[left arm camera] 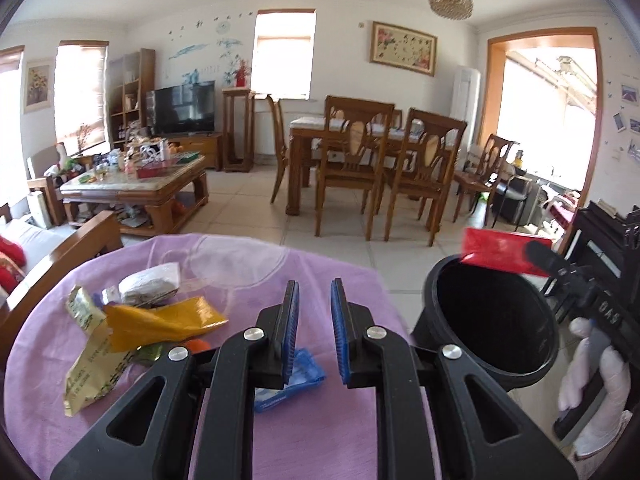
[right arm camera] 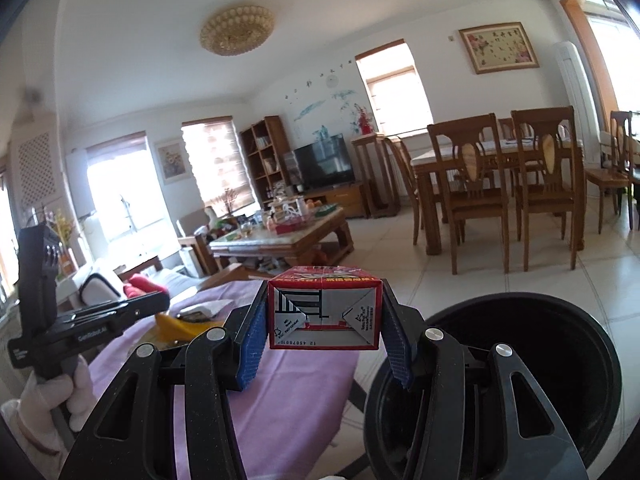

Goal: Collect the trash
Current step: 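Carry the red carton and beige strip over the black bin with both tools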

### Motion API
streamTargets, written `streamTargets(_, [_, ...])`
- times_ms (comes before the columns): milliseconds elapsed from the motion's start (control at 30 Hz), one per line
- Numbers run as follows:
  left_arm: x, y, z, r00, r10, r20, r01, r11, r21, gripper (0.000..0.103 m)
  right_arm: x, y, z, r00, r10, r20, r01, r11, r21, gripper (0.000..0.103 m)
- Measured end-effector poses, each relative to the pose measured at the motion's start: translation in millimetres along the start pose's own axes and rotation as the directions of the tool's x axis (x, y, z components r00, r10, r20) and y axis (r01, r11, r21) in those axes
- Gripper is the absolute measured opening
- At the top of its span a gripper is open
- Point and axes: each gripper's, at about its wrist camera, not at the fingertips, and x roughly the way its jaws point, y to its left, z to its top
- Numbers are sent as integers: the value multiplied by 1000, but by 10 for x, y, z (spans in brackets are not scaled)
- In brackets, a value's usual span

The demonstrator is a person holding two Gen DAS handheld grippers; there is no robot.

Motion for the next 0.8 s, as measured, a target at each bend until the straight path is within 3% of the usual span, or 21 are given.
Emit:
streamTargets(100, [-13,367,-113,996,83,-39,-84,995,-44,20,20,-30,-83,1000,3,-20,-3,1000,7,51])
streamTargets(167, [-26,744,-208,985,149,-86,-155,985,-78,41,81,-24,-137,999,15,-36,-15,1000,11,51])
streamTargets(233, [-45,1073,-284,968,224,-109,-233,969,-82,87,216,175,-157,998,32,-52,-32,999,7,51])
streamTargets(367, [48,1551,-403,924,331,-189,-331,943,33,94,391,512,-202,995,64,-75,-66,998,-22,51])
streamTargets(500, [350,1813,-569,919,236,-315,-208,971,121,95,518,783,-172,992,90,-89,-94,995,-41,51])
streamTargets(567, [504,1874,-620,908,235,-348,-190,969,158,92,551,887,-173,991,94,-94,-99,994,-55,51])
streamTargets(633, [632,1894,-685,897,208,-389,-150,973,172,58,565,943,-156,991,93,-97,-100,993,-65,51])
streamTargets(667, [648,1888,-707,902,179,-392,-125,979,158,54,577,969,-155,991,91,-99,-98,993,-69,51])
streamTargets(733, [662,1954,-733,907,108,-407,-81,993,83,13,587,995,-158,991,87,-102,-95,993,-72,51])
streamTargets(800, [648,1968,-733,909,117,-400,-99,993,66,9,610,1028,-147,990,90,-106,-98,993,-74,51])
